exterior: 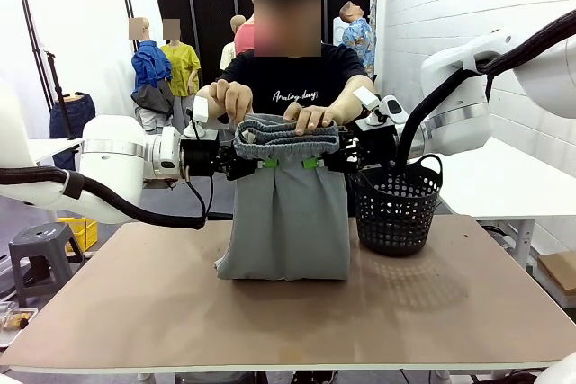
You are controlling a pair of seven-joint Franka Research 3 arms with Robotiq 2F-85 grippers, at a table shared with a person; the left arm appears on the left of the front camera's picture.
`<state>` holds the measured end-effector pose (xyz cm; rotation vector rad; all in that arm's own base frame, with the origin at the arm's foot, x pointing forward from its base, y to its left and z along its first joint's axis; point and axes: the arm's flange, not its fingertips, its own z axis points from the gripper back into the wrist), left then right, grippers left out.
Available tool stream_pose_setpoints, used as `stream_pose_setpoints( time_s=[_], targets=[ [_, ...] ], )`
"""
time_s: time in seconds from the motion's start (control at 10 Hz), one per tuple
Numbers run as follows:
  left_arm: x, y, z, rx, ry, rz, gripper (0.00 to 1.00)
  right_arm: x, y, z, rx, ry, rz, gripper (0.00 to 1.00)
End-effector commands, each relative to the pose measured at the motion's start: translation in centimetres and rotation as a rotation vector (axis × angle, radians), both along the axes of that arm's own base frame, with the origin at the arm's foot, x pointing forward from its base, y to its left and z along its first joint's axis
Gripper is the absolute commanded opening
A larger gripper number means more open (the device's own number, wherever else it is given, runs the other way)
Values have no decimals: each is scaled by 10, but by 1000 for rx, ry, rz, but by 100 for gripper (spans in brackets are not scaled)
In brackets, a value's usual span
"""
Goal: Fold the training pants.
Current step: Release the ends of the Training pants and then grab the overlapped ends.
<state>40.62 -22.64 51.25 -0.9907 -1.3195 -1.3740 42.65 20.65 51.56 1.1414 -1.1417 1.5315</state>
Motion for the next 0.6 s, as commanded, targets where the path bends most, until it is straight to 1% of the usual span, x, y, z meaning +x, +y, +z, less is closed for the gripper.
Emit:
stream_pose_setpoints(
  time_s=[0.0, 0.5],
  targets=[
    [-1, 0, 4, -1, -8, 6, 0, -2, -1, 0, 23, 7, 1, 0],
    [-1, 0, 4, -1, -8, 6, 0, -2, -1, 0, 23, 7, 1, 0]
  ],
)
